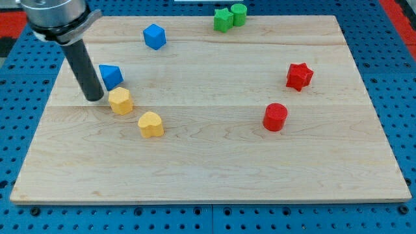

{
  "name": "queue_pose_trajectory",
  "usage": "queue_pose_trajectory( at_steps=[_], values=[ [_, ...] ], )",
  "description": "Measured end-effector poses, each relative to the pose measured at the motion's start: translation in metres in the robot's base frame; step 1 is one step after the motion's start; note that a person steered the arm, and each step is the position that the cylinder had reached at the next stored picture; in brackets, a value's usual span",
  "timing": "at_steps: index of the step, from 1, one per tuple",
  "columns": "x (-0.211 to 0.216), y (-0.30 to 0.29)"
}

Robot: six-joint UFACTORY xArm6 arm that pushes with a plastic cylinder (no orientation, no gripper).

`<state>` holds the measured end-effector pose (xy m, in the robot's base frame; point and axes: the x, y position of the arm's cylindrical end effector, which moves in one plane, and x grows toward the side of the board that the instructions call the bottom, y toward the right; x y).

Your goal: Slide the yellow hexagon to the top center

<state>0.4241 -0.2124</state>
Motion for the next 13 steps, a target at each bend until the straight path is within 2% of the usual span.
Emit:
queue_pose_trajectory(
  at_steps=[1,5,8,9,10,11,13],
  values=[
    [0.016,0.012],
    [0.022,0.161],
    [-0.016,0.163],
    [0.007,0.158],
    [0.025,0.124],
    [0.023,0.092],
    [0.023,0.087]
  ],
)
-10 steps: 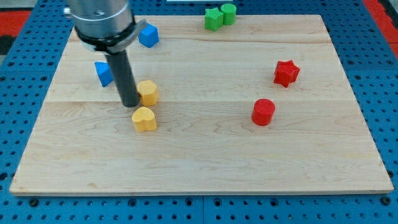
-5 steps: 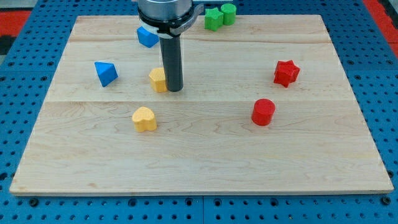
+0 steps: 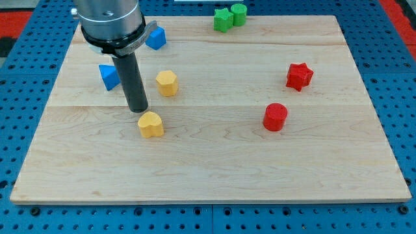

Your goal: Slide the yellow hexagon to the top center

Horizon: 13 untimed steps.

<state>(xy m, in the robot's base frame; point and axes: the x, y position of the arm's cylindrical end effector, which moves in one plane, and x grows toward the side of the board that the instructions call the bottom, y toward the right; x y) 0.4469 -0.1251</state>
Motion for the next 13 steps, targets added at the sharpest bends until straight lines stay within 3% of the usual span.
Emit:
queue_pose_trajectory(
  at_steps=[2,5,7,13],
  values=[
    [-0.028,0.005],
    [-0.041,0.071],
    [-0.084,0.071],
    [-0.158,0.071]
  ],
)
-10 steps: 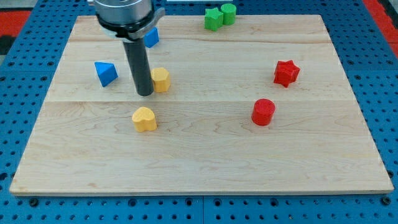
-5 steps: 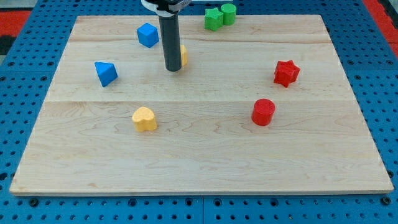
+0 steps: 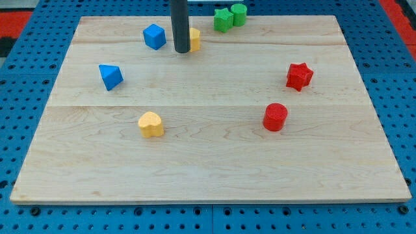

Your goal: Slide the yellow hexagon to the top center

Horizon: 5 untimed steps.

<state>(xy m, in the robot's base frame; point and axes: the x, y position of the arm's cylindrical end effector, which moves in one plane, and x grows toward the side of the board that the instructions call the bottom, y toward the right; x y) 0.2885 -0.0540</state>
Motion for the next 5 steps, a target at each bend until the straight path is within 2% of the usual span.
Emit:
queue_pose_trajectory(
  at_steps=[5],
  values=[
    [-0.056,0.0]
  ],
)
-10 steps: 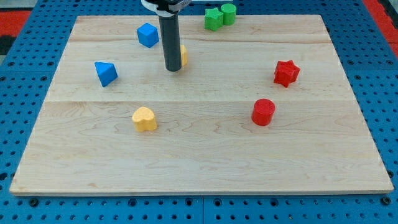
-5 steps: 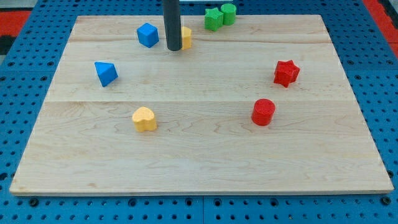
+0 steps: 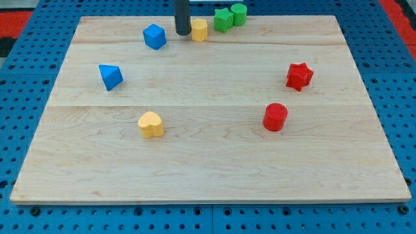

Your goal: Slide the yellow hexagon to the top center

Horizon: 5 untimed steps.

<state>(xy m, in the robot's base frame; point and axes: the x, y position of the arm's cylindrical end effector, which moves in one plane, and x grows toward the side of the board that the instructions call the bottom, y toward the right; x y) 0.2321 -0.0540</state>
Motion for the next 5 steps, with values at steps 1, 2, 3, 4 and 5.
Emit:
queue_pose_trajectory(
  at_steps=[1,2,3,4,5],
  values=[
    [-0.01,0.0],
    [-0.0129,0.0002],
    [-0.0129,0.0026],
    [-0.0054,0.0],
    [-0.0035,-0.0005]
  ],
)
